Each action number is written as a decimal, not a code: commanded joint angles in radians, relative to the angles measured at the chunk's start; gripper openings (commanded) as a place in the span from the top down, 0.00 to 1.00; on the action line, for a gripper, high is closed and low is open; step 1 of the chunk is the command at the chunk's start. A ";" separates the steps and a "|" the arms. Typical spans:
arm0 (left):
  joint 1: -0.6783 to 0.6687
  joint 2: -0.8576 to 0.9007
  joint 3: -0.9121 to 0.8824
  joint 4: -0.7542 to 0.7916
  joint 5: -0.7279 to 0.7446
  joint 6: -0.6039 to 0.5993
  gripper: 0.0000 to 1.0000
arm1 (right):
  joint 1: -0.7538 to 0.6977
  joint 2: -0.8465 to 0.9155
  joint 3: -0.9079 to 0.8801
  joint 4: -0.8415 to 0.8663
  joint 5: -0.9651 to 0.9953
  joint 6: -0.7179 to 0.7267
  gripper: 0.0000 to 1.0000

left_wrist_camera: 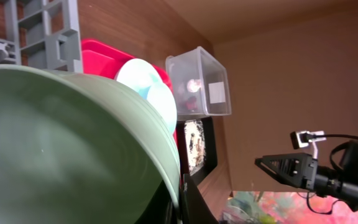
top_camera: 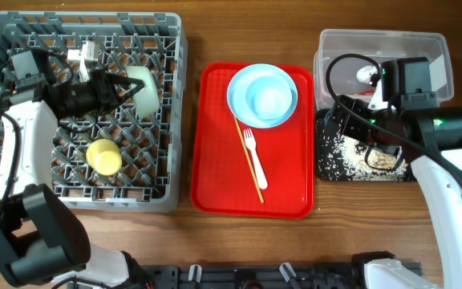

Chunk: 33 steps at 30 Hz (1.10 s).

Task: Sort waste into correct bins and load items into the dishwasher rack
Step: 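Carry the green bowl with the left gripper into the dish rack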

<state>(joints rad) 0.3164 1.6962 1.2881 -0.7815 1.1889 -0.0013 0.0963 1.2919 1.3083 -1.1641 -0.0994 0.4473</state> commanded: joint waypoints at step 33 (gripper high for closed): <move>0.075 0.060 0.004 -0.182 -0.342 0.018 0.92 | -0.003 0.000 0.019 -0.008 0.021 -0.026 0.00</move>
<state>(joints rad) 0.3611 1.7370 1.3003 -0.9463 0.9951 0.0074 0.0963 1.2919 1.3083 -1.1679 -0.0994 0.4400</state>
